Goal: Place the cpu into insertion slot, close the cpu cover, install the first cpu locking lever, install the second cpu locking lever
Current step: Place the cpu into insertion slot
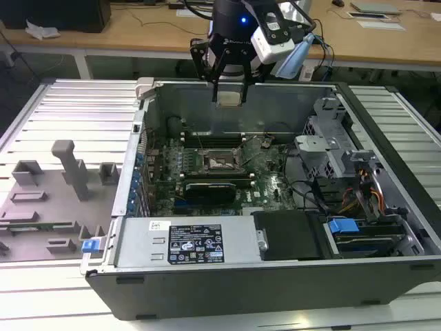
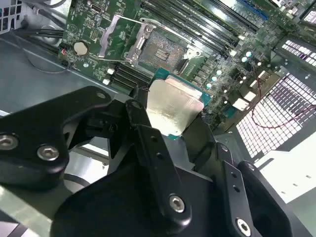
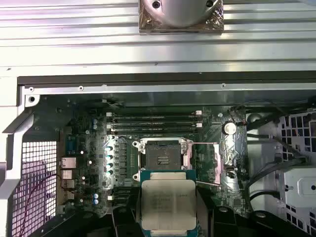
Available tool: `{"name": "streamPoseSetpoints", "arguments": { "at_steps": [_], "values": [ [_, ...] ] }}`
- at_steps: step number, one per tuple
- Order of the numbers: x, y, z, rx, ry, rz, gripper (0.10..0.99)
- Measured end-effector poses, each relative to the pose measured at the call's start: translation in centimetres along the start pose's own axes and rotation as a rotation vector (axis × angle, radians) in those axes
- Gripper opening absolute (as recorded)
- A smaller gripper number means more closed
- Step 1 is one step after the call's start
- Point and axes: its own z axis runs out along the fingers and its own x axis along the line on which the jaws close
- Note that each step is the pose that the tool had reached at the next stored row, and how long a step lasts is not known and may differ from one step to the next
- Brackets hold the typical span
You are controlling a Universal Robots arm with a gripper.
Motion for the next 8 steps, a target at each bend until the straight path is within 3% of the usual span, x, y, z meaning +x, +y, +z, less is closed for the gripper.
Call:
{"name": "streamPoseSetpoints", "arguments": {
  "at_steps": [5,8],
  "values": [
    [0.0,0.0,0.07,0.0,0.0,0.0,0.537],
    [-0.01,-0.11,1.24,0.0,-0.0005,0.0,0.537]
  ]
}}
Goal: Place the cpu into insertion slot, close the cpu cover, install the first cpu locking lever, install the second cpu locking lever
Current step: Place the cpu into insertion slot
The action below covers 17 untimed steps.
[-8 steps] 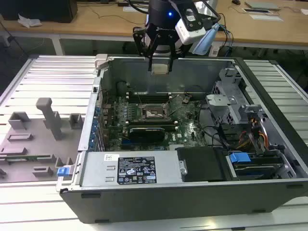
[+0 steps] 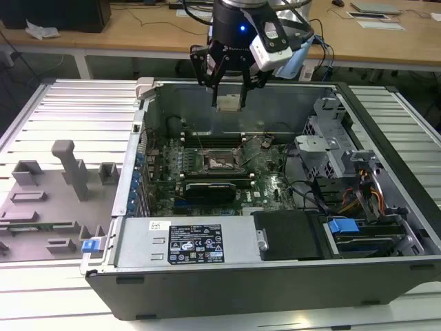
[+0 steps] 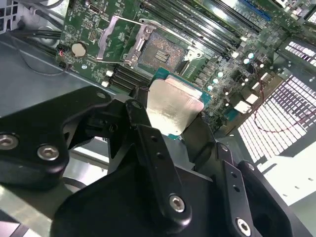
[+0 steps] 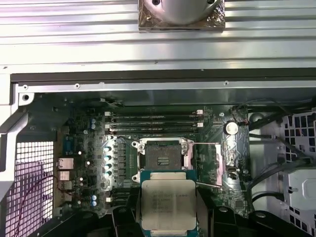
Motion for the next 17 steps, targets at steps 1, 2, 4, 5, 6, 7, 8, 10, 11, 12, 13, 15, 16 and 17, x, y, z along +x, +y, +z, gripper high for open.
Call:
{"name": "streamPoseSetpoints", "arguments": {
  "at_steps": [1,2,4,5,6,7,8,10,11,12,13,15,16,17],
  "values": [
    [0.01,-0.02,0.22,0.0,0.0,0.0,0.537],
    [0.01,-0.04,0.42,0.0,0.0,0.0,0.537],
    [0.03,-0.08,0.83,0.0,0.0,0.0,0.537],
    [0.02,-0.1,1.1,0.0,0.0,0.0,0.537],
    [0.02,-0.13,1.45,0.0,0.0,0.0,0.537],
    [0.01,-0.17,1.85,0.0,0.0,0.0,0.537],
    [0.0,-0.21,2.32,0.0,0.0001,0.0,0.537],
    [-0.01,-0.28,3.07,0.0,0.0001,0.0,0.537],
    [-0.02,-0.31,3.45,0.0,0.0,0.0,0.537],
    [-0.02,-0.34,3.78,0.0,0.0,0.0,0.537],
    [-0.03,-0.37,4.1,0.0,0.0001,0.0,0.537],
    [-0.04,-0.44,4.86,0.0,0.0,0.0,0.537],
    [-0.05,-0.47,5.2,0.0,0.0,0.0,0.537],
    [-0.06,-0.5,5.6,0.0,0.0,0.0,0.537]
  ]
}}
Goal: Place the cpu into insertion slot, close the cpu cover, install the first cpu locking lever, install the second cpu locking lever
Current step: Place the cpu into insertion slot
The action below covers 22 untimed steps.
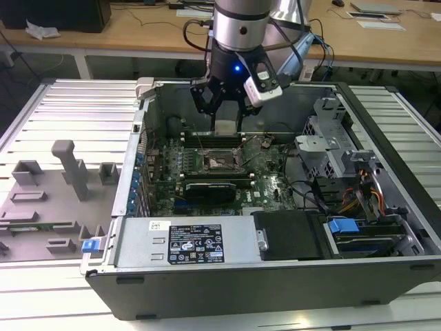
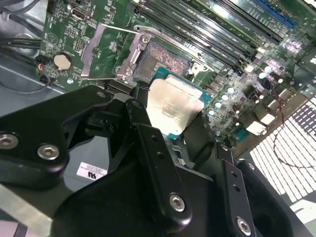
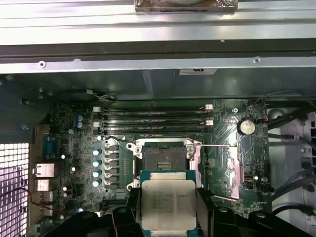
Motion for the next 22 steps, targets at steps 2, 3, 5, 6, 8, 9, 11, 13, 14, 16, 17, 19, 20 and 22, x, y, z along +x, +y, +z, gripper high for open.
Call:
{"name": "streamPoseSetpoints", "arguments": {
  "at_steps": [2,3,5,6,8,9,11,13,14,16,17,19,20,22],
  "values": [
    [0.0,-0.02,0.26,0.0,-0.0015,0.016,0.537],
    [0.0,-0.02,0.31,0.0,-0.0028,0.031,0.537],
    [-0.01,-0.03,0.37,0.0,-0.0057,0.064,0.537],
    [-0.01,-0.04,0.41,-0.001,-0.0072,0.08,0.537],
    [-0.01,-0.04,0.49,-0.001,-0.0108,0.121,0.537],
    [-0.01,-0.05,0.54,-0.002,-0.013,0.146,0.537],
    [-0.01,-0.05,0.59,-0.003,-0.0169,0.191,0.537],
    [-0.01,-0.06,0.61,-0.003,-0.0199,0.223,0.537],
    [-0.01,-0.06,0.63,-0.004,-0.022,0.247,0.537],
    [-0.01,-0.06,0.65,-0.005,-0.0256,0.287,0.537],
    [-0.01,-0.06,0.65,-0.005,-0.027,0.303,0.537],
    [-0.01,-0.06,0.67,-0.006,-0.0311,0.349,0.537],
    [-0.01,-0.06,0.68,-0.006,-0.0325,0.364,0.537],
    [-0.01,-0.06,0.69,-0.007,-0.0356,0.399,0.537]
  ]
}}
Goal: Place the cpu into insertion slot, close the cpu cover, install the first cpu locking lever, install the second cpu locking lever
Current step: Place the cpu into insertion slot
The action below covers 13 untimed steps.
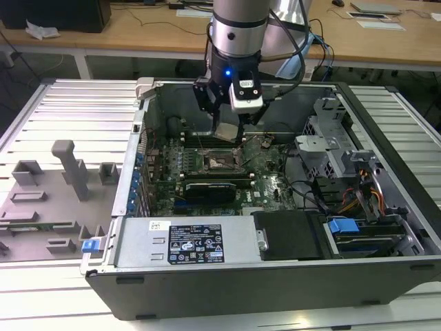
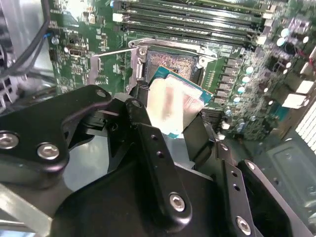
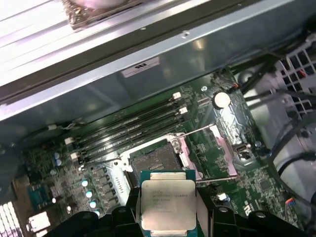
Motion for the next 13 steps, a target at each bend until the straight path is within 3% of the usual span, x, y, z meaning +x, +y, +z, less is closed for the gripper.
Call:
{"name": "streamPoseSetpoints", "arguments": {
  "at_steps": [13],
  "values": [
    [0.0,-0.01,0.1,-0.005,-0.024,0.271,0.537]
  ]
}}
